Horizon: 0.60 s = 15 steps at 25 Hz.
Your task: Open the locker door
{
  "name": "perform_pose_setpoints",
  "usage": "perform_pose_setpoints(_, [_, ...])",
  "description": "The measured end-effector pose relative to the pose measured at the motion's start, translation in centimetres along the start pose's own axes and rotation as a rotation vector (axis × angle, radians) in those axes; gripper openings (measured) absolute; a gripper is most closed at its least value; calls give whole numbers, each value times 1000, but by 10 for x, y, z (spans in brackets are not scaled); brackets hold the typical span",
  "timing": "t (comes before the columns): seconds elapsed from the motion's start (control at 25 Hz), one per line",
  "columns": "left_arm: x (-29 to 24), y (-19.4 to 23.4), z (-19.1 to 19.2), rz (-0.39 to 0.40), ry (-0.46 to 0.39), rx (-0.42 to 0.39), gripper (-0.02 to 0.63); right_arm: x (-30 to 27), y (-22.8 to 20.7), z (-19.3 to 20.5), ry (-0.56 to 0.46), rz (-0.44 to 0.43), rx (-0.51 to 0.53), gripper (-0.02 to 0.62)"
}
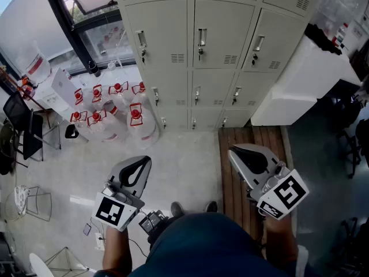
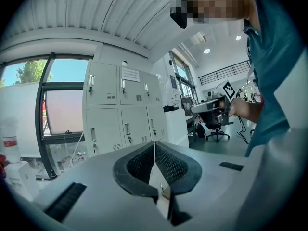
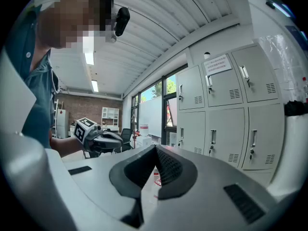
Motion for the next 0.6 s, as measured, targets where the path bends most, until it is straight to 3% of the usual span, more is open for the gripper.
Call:
perform_pose_setpoints(0.28, [-6,-19,-5,11,-6,-3,20,19,-2,3,-5,13,7,37])
perform_pose_setpoints(0.6, [-6,-9,-1,31,-2,-7,20,13,0,3,-4,40,-2,37])
Point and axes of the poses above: the fingertips, and each gripper's own axes: x backward along the fingers, y to its left, z out of its underside, the point moved 4 cm from there along x, backward along the fingers, and after that the axes turned 7 degrees about y, right-handed, at the moved point
